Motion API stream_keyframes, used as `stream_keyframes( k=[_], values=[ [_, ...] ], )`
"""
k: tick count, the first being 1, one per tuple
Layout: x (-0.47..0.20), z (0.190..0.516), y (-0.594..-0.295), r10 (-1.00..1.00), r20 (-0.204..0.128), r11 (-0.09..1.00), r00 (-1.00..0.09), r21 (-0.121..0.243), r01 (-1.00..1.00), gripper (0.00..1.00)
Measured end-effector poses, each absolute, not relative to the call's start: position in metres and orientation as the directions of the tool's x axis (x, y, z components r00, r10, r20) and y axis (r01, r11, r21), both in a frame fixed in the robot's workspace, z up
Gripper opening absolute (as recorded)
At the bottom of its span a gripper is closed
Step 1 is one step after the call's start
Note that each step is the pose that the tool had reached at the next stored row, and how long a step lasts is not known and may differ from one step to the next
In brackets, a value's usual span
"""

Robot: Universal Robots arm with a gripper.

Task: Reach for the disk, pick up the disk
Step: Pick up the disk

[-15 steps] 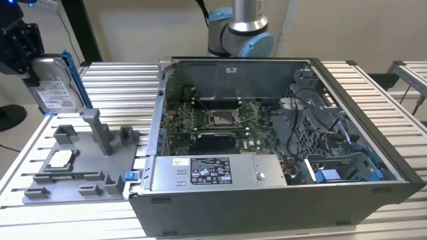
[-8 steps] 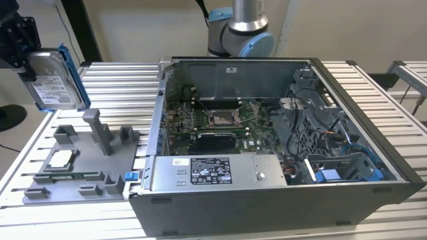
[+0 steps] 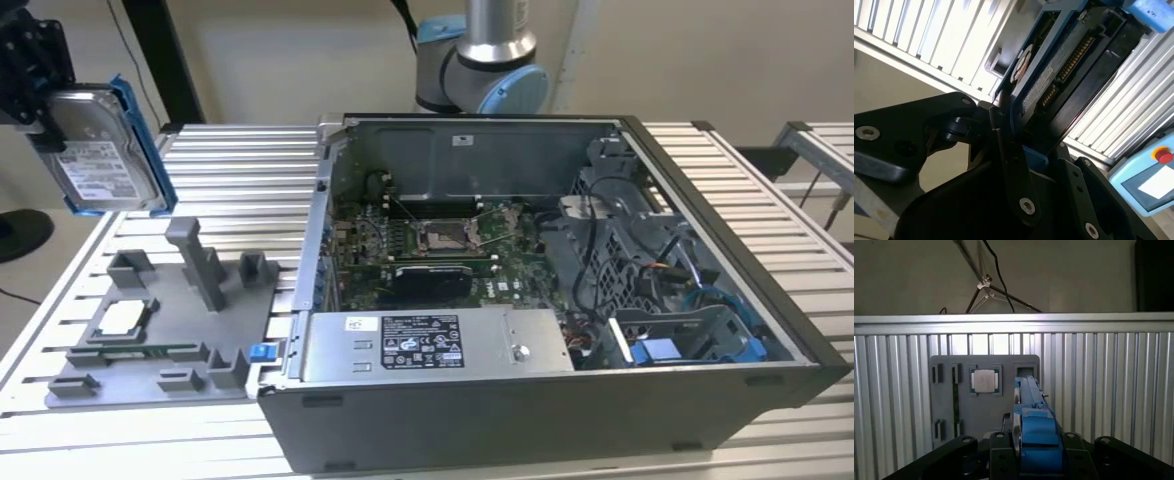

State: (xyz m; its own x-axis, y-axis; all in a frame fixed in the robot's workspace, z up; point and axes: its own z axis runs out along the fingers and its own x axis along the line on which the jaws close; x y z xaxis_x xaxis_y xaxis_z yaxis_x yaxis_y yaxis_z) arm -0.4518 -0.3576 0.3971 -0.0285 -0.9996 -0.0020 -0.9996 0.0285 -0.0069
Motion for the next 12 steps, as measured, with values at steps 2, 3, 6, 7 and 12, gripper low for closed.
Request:
stream_keyframes(
  k=[2,3,6,7,12],
  values=[
    [-0.452,0.401,-0.358,-1.000,-0.002,0.029,-0.029,-0.006,-1.000,0.00],
    [-0.452,0.403,-0.358,-1.000,-0.002,0.029,-0.029,-0.006,-1.000,0.00],
    [-0.452,0.408,-0.358,-1.000,-0.002,0.029,-0.029,-0.006,-1.000,0.00],
    [-0.452,0.410,-0.358,-1.000,-0.001,0.029,-0.029,-0.006,-1.000,0.00],
    [-0.452,0.420,-0.358,-1.000,-0.001,0.029,-0.029,-0.006,-1.000,0.00]
  ],
)
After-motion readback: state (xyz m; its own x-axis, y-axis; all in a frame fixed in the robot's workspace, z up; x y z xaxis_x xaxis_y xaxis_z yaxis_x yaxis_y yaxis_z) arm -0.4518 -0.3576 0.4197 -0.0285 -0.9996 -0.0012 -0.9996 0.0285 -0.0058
